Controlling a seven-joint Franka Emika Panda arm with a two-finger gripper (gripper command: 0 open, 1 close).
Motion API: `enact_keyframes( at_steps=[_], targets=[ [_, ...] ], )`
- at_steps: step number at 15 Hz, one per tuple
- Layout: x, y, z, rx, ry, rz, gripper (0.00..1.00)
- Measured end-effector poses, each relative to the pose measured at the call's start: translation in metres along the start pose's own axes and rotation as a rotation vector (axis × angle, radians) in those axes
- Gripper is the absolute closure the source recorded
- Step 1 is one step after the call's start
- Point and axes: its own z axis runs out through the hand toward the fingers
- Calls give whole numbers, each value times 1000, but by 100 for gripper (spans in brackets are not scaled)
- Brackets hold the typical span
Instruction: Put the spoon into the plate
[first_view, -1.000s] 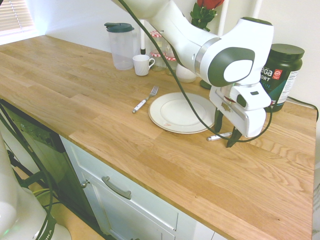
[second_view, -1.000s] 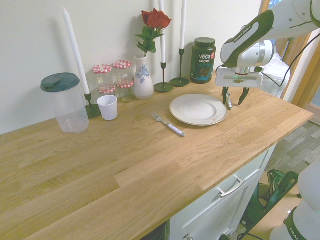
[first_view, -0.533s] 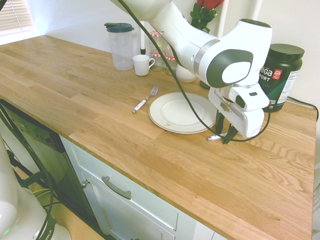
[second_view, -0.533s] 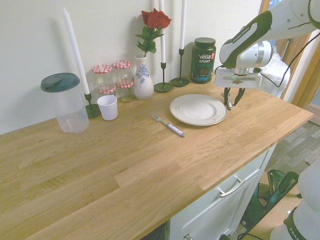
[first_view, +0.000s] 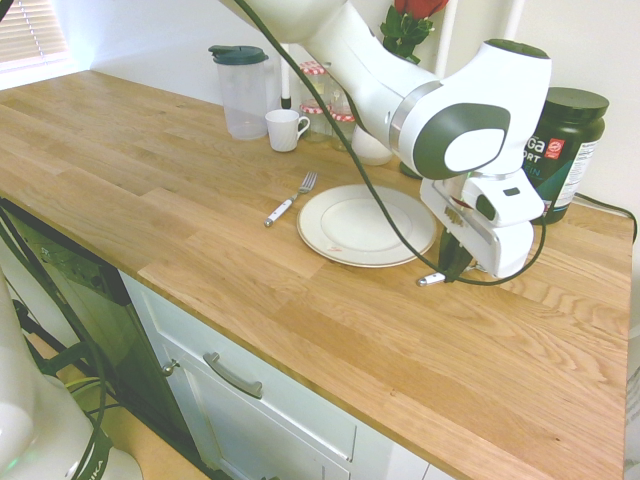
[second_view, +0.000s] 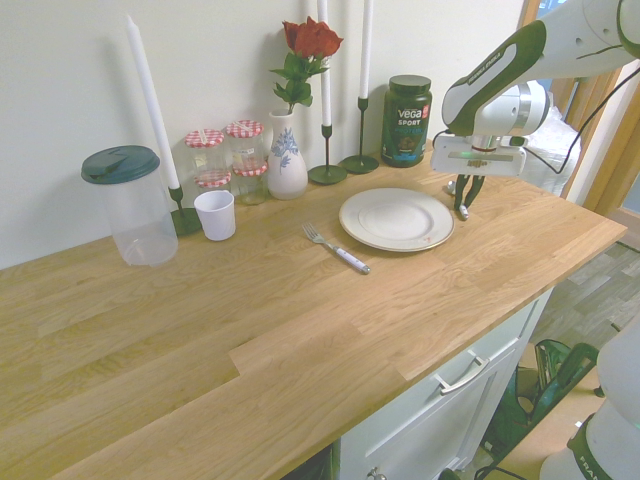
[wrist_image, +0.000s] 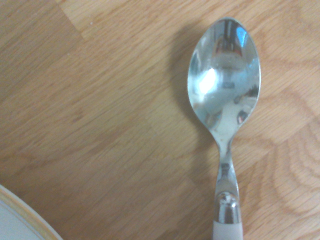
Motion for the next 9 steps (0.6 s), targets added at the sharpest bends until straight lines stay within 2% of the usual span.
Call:
enact_keyframes(
  at_steps=[5,7,9],
  targets=[
    [0,-1,-5,9,5,-14,100],
    [-4,-6,-37,61,25,-34,100],
    [-26,-13,-88,122,39,-87,100]
  ],
)
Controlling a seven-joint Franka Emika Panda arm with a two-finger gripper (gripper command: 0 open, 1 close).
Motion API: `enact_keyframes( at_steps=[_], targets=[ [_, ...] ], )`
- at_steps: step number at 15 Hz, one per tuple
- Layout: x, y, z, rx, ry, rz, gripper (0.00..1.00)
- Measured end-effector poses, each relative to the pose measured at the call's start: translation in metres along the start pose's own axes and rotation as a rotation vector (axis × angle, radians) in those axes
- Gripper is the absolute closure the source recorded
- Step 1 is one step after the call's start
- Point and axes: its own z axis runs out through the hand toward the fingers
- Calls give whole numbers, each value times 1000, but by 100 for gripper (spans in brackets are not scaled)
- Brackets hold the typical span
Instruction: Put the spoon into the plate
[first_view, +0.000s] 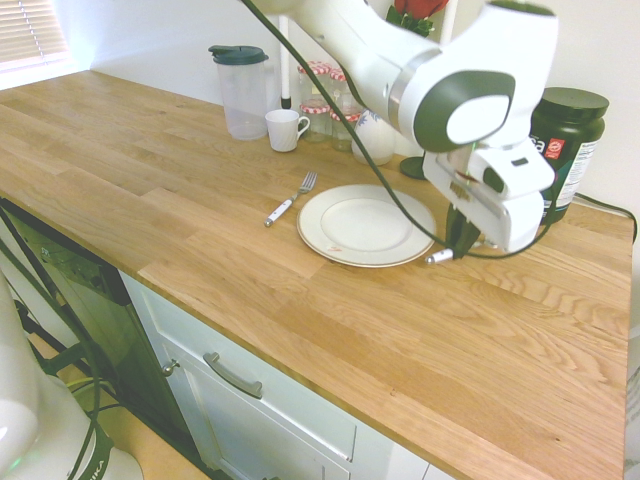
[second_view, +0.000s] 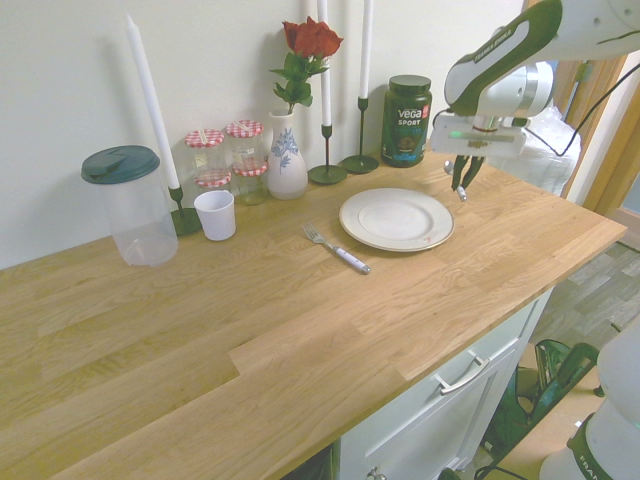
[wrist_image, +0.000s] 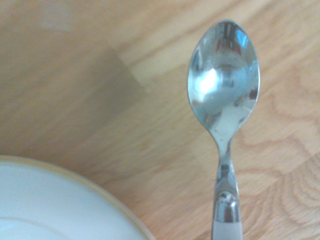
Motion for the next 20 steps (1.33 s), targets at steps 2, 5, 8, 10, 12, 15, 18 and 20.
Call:
enact_keyframes(
  at_steps=[2,5,8,10,12,15,18,20],
  targets=[
    [-44,-17,-36,36,-3,-113,100],
    [-129,-29,-18,36,-8,-308,100],
    [-157,-21,13,17,6,-495,100],
    [-154,-19,19,5,33,-595,100],
    [-155,-16,29,-17,41,-631,100],
    [-154,-9,47,-37,41,-642,100],
    [-152,-5,55,-56,44,-654,100],
    [-153,-3,59,-79,47,-670,0]
  ],
)
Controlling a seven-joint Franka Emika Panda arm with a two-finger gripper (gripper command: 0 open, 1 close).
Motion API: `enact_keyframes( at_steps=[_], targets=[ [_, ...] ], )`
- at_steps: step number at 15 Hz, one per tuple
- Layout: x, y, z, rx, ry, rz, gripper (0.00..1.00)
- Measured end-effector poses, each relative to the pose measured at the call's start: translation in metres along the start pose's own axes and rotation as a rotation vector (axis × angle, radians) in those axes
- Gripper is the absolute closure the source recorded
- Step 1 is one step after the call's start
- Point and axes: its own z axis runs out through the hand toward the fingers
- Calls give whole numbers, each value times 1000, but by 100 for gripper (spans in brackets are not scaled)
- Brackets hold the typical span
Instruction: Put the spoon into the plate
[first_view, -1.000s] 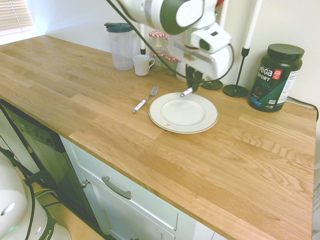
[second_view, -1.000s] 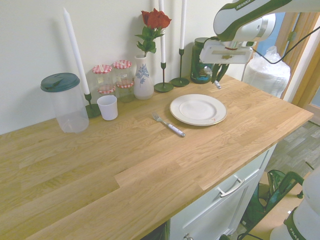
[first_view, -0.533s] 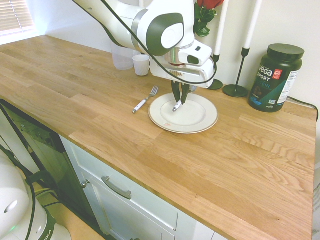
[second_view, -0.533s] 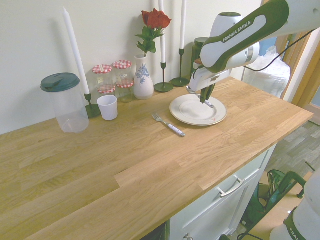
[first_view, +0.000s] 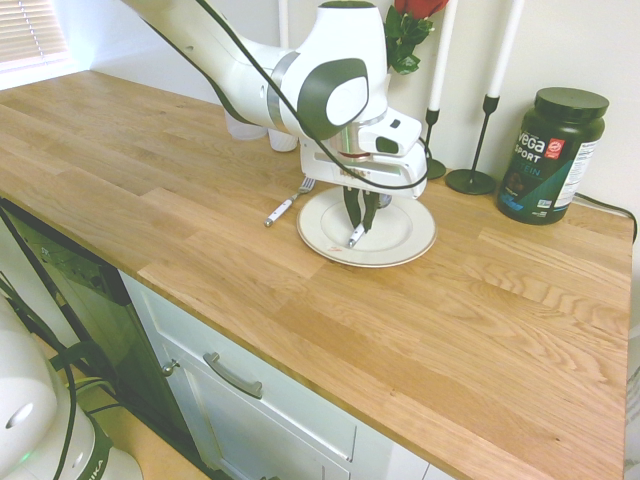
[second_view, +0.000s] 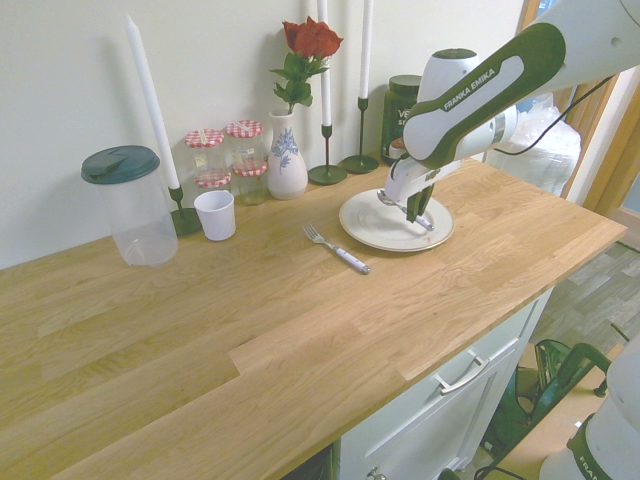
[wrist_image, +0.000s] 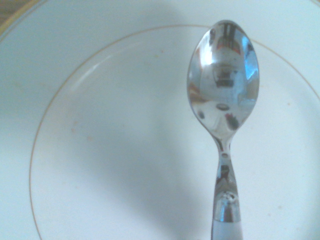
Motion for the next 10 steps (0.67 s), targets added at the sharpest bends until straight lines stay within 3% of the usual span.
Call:
enact_keyframes(
  at_steps=[10],
  targets=[
    [5,-4,-6,-7,23,20,0]
  ],
)
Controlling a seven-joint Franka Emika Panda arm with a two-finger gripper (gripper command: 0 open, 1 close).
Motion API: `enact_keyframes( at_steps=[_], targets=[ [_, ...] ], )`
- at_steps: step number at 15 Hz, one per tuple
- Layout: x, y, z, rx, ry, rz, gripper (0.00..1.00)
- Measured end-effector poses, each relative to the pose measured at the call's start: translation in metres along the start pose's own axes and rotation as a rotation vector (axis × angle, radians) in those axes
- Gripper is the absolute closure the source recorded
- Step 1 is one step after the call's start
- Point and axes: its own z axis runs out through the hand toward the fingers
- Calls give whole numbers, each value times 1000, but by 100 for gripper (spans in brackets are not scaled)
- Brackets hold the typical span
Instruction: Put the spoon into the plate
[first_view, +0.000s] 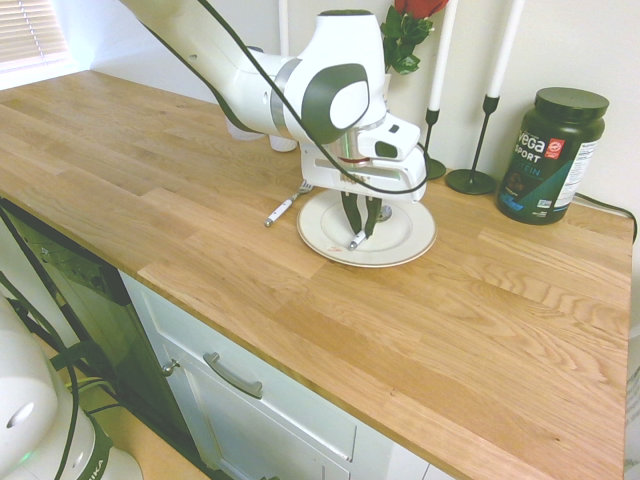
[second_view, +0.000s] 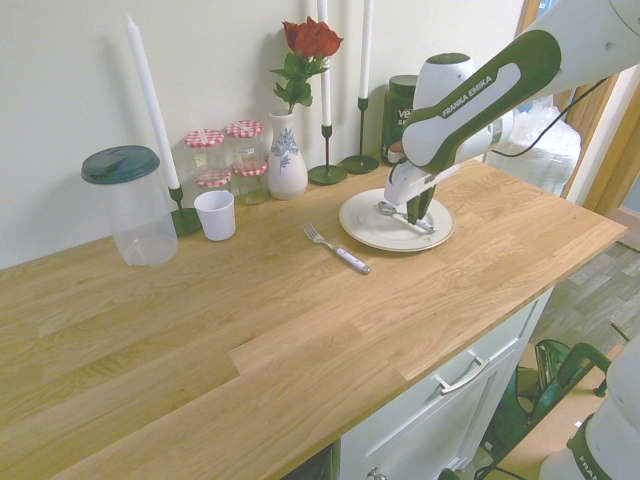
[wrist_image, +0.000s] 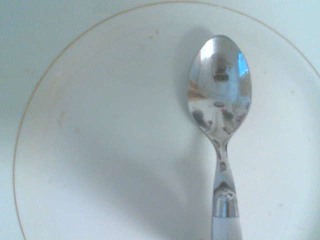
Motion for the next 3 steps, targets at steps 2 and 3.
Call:
enact_keyframes(
  at_steps=[2,3],
  targets=[
    [5,-5,-30,16,26,11,0],
    [4,-8,-49,21,28,15,0]
  ],
)
